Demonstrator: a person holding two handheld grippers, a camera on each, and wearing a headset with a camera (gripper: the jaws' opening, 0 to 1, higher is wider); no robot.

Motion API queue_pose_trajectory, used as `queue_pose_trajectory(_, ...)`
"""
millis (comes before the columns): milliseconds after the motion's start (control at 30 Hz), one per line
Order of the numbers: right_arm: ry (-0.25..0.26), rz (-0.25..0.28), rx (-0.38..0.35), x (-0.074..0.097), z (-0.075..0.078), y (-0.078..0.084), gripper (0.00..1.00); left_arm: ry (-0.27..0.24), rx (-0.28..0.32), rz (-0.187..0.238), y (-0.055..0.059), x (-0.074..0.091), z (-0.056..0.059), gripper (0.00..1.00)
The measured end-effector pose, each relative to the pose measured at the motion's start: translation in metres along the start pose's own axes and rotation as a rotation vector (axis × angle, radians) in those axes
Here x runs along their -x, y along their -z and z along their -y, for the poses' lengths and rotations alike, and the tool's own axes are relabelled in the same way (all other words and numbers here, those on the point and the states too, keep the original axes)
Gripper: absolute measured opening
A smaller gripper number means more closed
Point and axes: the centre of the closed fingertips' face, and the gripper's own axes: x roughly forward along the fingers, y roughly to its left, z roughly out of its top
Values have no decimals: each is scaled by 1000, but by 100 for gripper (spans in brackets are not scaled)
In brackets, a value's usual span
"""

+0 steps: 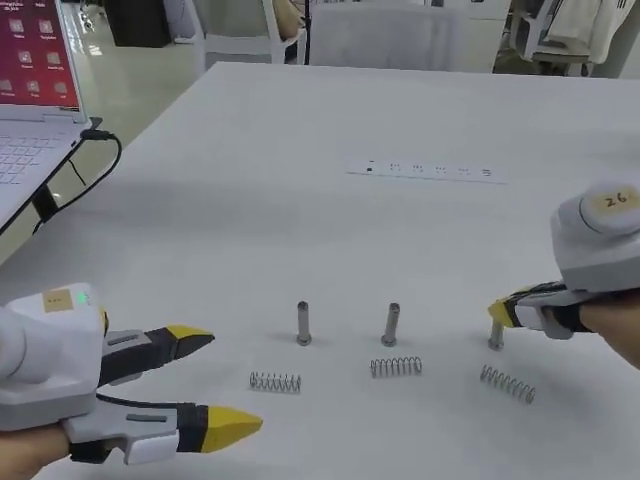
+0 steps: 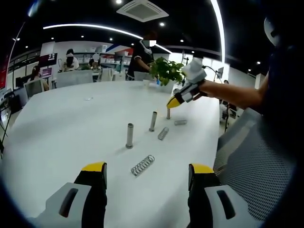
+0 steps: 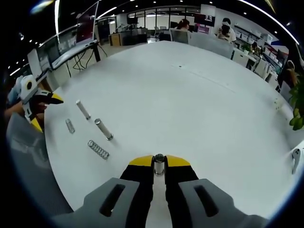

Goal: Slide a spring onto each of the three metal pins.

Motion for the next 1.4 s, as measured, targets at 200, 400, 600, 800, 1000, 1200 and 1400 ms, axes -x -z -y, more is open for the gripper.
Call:
queue_pose_trajectory(200, -1, 0, 5, 2, 0, 2, 6, 4, 1, -2, 0, -1, 1, 65)
queue_pose_trajectory(400, 0, 0, 11, 3, -1, 5, 6, 6, -1, 0, 0, -1, 1, 65)
queue_pose_trajectory(600, -2, -2, 20, 4, -1, 5, 6, 9, -1, -1, 1, -2, 1, 65)
queue_pose_trajectory(800, -5, 3, 35, 4, -2, 5, 6, 8, 0, 2, 1, -1, 0, 65)
queue_pose_trajectory(1000, -8, 0, 51, 3, -4, 6, 8, 9, 1, 0, 1, -1, 0, 64)
queue_pose_trajectory(1200, -14, 1, 56, 2, -5, 7, 11, 8, 2, 1, 1, -1, 0, 64)
queue_pose_trajectory(1400, -12, 5, 59, 4, -4, 8, 12, 7, 3, 1, 1, -2, 0, 64)
